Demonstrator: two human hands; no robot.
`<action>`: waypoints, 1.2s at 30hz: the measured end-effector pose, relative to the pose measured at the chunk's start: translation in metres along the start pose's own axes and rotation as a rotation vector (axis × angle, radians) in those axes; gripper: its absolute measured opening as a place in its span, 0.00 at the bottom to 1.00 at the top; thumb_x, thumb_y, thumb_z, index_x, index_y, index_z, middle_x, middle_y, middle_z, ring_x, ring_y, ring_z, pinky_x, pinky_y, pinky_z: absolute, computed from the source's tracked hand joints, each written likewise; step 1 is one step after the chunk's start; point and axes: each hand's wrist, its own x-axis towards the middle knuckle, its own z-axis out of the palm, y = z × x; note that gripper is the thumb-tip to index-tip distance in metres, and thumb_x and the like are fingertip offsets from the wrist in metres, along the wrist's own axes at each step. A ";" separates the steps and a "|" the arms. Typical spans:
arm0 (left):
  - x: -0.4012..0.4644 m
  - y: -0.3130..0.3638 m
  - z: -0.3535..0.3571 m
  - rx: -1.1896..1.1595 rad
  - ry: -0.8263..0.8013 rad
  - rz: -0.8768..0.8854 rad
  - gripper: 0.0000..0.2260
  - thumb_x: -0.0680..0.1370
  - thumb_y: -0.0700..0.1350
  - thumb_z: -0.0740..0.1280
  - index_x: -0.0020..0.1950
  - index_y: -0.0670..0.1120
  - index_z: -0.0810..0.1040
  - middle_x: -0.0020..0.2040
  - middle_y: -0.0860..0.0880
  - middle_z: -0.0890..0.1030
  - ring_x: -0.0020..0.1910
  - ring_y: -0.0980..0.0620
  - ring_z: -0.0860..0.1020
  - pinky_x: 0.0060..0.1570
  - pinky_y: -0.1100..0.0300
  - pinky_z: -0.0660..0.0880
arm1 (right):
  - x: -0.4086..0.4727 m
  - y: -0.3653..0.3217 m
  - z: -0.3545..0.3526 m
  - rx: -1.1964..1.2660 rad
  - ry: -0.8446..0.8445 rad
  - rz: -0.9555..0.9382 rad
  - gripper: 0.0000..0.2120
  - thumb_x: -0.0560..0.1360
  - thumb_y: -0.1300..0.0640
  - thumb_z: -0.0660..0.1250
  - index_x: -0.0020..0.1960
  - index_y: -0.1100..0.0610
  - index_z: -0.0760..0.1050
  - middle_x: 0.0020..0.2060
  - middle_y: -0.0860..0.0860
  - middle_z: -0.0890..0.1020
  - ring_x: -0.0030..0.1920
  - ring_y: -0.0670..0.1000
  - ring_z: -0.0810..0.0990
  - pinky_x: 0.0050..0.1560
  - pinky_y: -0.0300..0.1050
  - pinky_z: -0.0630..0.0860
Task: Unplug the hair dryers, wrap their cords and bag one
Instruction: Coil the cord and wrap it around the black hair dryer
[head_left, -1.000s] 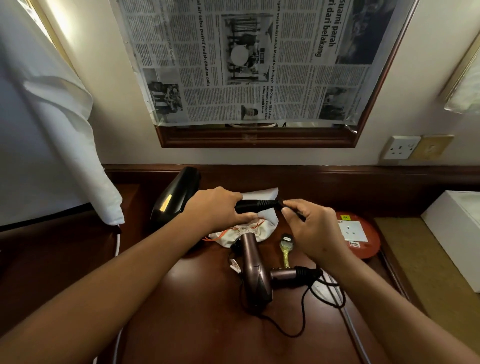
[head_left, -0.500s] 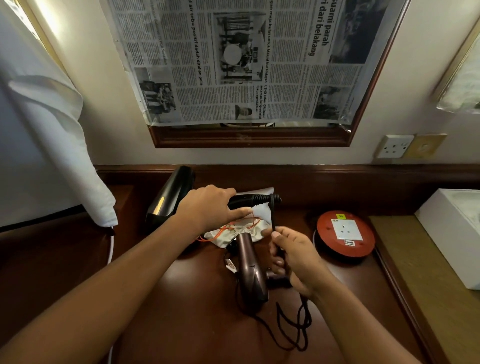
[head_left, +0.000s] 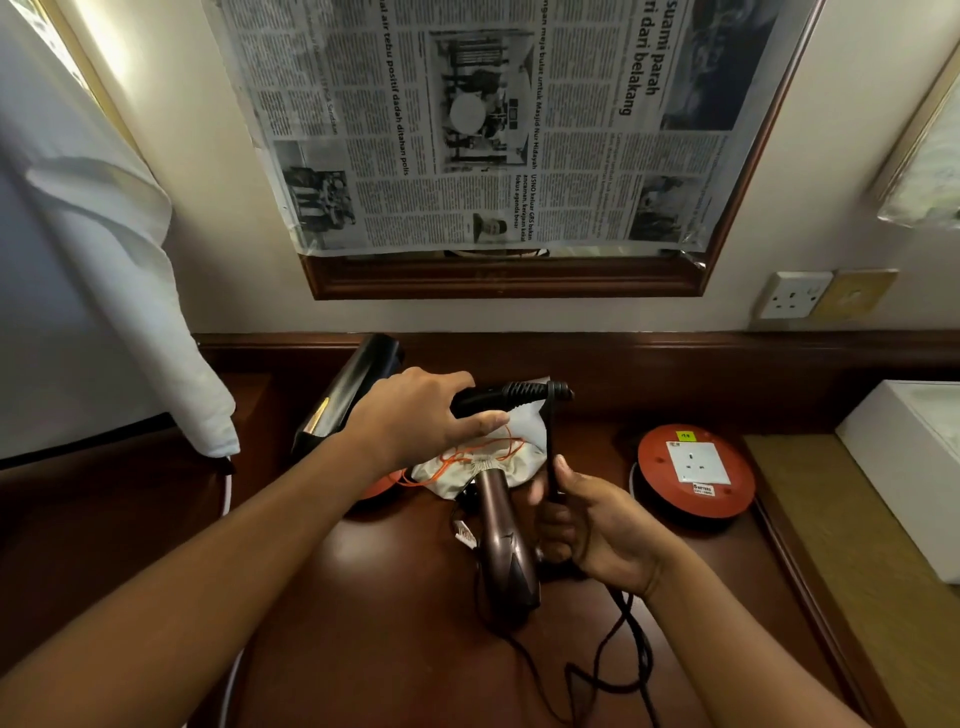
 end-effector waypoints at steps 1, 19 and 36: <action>-0.001 0.000 -0.001 -0.026 0.006 0.003 0.20 0.72 0.72 0.55 0.40 0.56 0.68 0.32 0.55 0.73 0.33 0.56 0.73 0.31 0.58 0.65 | 0.001 0.000 -0.001 0.012 -0.015 -0.020 0.20 0.78 0.45 0.57 0.40 0.60 0.75 0.28 0.50 0.62 0.27 0.47 0.61 0.28 0.40 0.60; -0.009 -0.006 -0.018 -0.094 -0.034 0.152 0.28 0.68 0.76 0.55 0.47 0.55 0.76 0.32 0.52 0.77 0.31 0.56 0.76 0.31 0.58 0.70 | 0.020 -0.065 -0.008 -0.328 0.206 -0.273 0.10 0.77 0.63 0.59 0.39 0.63 0.75 0.31 0.54 0.63 0.28 0.49 0.57 0.25 0.39 0.55; 0.000 0.010 -0.014 0.233 -0.192 0.132 0.22 0.72 0.72 0.56 0.49 0.55 0.73 0.36 0.54 0.77 0.36 0.55 0.77 0.33 0.59 0.73 | -0.002 -0.108 0.026 -1.402 0.476 -0.641 0.08 0.75 0.56 0.69 0.42 0.60 0.82 0.35 0.52 0.82 0.38 0.49 0.80 0.39 0.42 0.77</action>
